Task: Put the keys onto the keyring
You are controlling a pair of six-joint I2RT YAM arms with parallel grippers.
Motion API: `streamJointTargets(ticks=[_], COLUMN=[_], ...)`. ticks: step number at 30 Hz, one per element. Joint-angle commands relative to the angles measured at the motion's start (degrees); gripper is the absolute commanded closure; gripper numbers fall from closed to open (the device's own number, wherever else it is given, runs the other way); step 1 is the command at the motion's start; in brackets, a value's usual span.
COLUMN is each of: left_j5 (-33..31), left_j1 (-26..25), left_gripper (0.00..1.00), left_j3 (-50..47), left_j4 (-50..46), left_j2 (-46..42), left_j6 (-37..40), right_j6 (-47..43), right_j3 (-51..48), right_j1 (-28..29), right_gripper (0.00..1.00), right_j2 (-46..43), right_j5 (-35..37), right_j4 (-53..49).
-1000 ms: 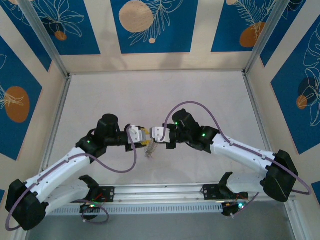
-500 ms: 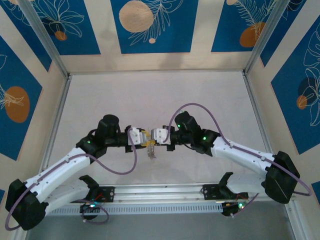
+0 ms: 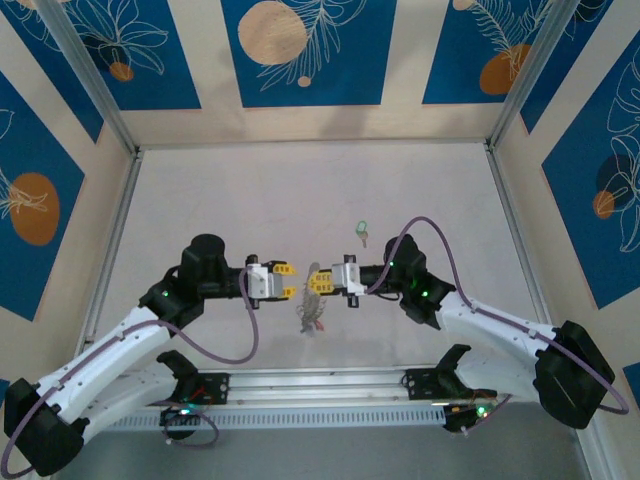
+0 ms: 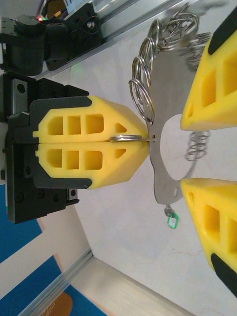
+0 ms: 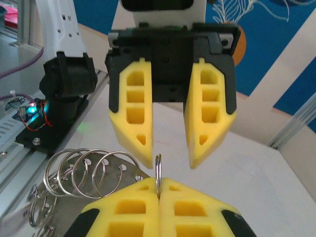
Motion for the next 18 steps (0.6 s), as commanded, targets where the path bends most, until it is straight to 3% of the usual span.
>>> streamJointTargets(ticks=[1, 18], left_j5=[3.37, 5.24], left_j1=[-0.68, -0.80], left_gripper=[0.70, 0.73], left_j3=[-0.21, -0.37], left_j4=[2.57, 5.63], left_j2=[-0.31, -0.01], left_j6=[-0.75, -3.54], right_j6=[1.85, 2.43], right_j3=[-0.15, 3.03], right_j1=[-0.42, -0.83], right_gripper=[1.00, 1.00], right_j2=[-0.39, 4.04], right_j5=[-3.83, -4.81], right_j4=[6.64, 6.02])
